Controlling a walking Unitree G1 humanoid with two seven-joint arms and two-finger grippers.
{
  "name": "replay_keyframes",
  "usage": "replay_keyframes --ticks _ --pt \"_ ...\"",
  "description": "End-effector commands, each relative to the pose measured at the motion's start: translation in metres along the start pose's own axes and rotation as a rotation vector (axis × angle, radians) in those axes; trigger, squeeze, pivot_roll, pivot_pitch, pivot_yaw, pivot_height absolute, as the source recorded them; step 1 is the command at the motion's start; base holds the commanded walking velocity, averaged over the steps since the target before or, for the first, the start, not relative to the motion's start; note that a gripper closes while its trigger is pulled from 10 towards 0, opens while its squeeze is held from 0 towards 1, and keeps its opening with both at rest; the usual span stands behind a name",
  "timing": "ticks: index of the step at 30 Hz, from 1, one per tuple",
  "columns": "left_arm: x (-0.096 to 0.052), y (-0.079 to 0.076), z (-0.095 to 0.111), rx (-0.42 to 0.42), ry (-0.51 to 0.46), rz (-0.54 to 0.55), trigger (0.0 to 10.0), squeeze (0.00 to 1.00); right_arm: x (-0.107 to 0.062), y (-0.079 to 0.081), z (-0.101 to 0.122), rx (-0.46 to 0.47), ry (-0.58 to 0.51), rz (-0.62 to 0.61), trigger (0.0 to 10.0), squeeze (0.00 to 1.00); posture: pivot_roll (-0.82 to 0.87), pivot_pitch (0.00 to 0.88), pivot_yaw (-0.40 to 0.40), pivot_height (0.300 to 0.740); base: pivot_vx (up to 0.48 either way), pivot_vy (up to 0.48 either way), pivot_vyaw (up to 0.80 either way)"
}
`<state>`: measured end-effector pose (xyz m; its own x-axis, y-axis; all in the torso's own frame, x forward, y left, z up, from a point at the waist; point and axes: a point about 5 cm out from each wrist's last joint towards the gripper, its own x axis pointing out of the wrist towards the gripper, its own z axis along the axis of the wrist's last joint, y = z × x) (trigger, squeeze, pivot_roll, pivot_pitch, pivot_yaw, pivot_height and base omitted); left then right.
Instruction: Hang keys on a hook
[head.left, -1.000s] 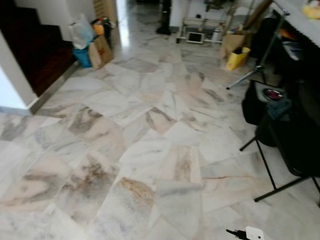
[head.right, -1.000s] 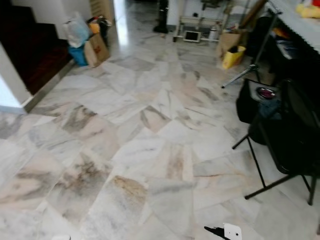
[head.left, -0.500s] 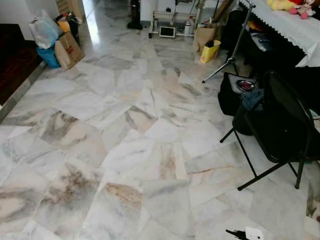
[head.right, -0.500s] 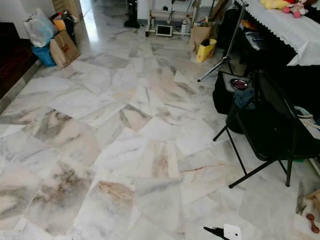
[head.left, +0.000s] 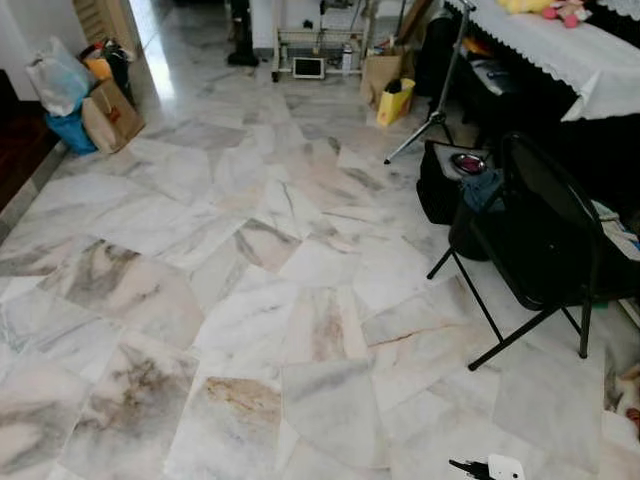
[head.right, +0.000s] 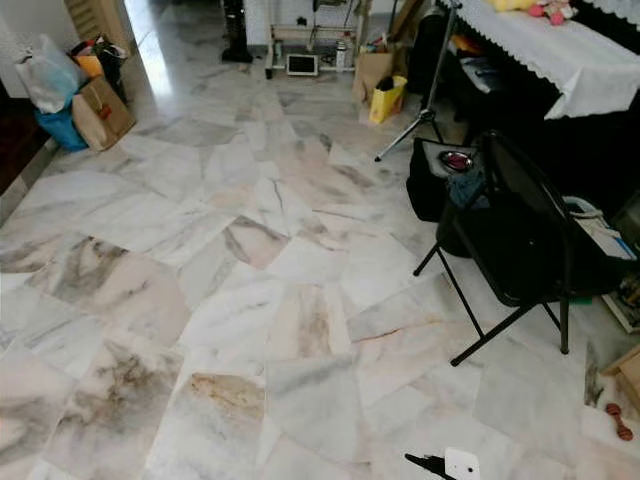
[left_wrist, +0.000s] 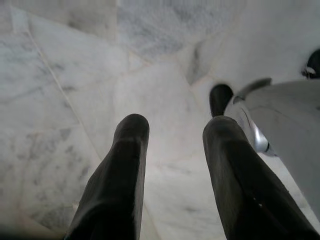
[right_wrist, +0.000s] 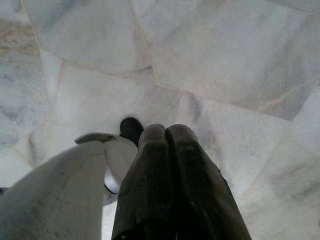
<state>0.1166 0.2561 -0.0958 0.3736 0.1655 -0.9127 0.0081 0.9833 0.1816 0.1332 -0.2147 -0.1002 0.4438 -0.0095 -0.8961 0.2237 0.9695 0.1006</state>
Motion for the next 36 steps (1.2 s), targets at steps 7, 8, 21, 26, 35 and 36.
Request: replay_keyframes --ticks 7,8,21,26,35,36 --pt "0.0 0.01 0.007 0.008 -0.013 0.017 10.0 0.0 0.002 0.008 0.005 -0.012 -0.008 0.01 10.0 0.0 0.0 0.0 0.005 0.74 0.0 0.0 -0.75" --pt "0.0 0.011 0.01 -0.002 -0.022 0.022 10.0 0.0 0.002 0.009 0.007 -0.042 -0.009 0.013 10.0 0.0 0.0 0.0 0.001 0.74 0.0 0.0 -0.75" --pt "0.001 0.009 0.02 -0.036 -0.035 0.045 10.0 0.0 0.004 0.008 0.023 -0.342 -0.016 -0.162 10.0 0.0 0.06 0.0 0.002 0.74 0.0 0.0 -0.74" --pt "0.001 0.011 0.017 -0.031 -0.031 0.047 10.0 0.0 0.004 0.009 0.026 -0.36 -0.031 -0.23 10.0 0.0 0.06 0.0 0.022 0.74 0.0 0.0 -0.7" --pt "-0.002 0.02 0.009 -0.05 -0.027 0.058 10.0 0.0 0.009 0.046 0.012 -0.107 0.038 0.065 10.0 0.0 0.05 0.0 0.026 0.74 0.0 0.0 -0.54" --pt "-0.002 0.02 0.009 -0.05 -0.027 0.058 10.0 0.0 0.009 0.046 0.012 -0.107 0.038 0.065 10.0 0.0 0.05 0.0 0.026 0.74 0.0 0.0 0.0"
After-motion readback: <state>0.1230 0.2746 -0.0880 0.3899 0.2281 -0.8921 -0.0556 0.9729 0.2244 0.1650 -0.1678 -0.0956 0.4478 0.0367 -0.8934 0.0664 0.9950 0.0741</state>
